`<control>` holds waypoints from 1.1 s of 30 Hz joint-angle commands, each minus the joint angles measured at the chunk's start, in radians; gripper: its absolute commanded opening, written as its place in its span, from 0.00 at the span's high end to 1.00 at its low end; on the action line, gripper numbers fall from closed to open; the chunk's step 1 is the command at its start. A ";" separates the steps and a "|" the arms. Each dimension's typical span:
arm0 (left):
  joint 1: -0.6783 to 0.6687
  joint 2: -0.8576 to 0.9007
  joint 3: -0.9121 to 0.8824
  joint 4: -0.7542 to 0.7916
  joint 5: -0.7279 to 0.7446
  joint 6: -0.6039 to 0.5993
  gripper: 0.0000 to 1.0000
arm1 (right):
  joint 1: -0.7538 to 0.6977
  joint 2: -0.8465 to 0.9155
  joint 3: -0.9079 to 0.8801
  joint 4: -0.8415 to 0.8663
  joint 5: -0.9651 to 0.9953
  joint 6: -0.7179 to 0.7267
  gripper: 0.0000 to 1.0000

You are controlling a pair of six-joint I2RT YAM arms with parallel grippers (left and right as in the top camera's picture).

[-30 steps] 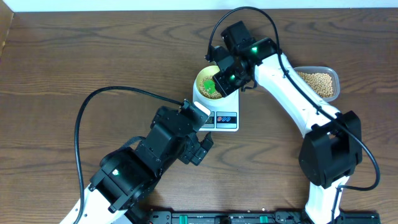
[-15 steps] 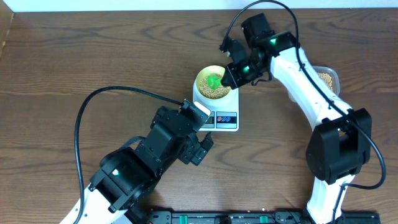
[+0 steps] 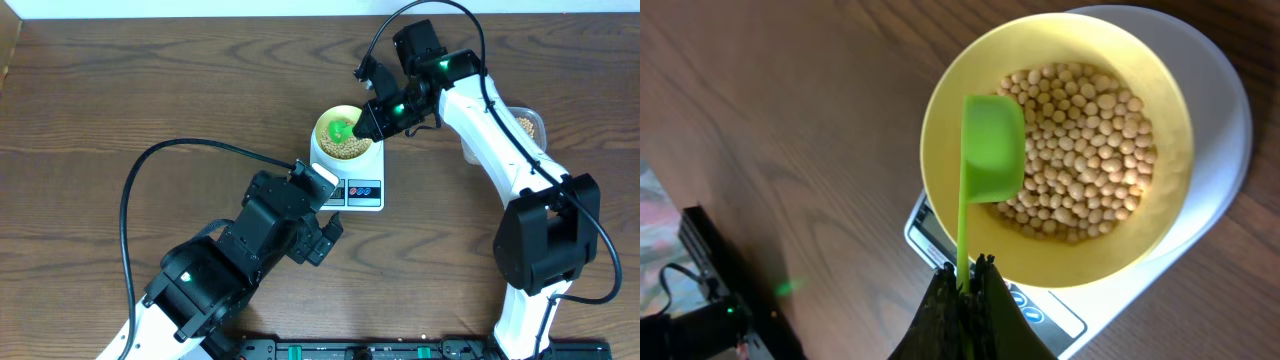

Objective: Scoop item into bowl and weigh 50g on scale
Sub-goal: 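Move the scoop with the right gripper back over the soybean tub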

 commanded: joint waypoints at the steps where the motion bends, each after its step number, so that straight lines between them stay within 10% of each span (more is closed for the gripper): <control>1: 0.004 -0.005 0.030 0.001 -0.013 0.014 0.02 | -0.031 -0.026 0.013 0.003 -0.061 0.010 0.99; 33: 0.004 -0.005 0.030 0.001 -0.013 0.014 0.02 | -0.579 -0.249 0.027 -0.336 -0.155 -0.172 0.99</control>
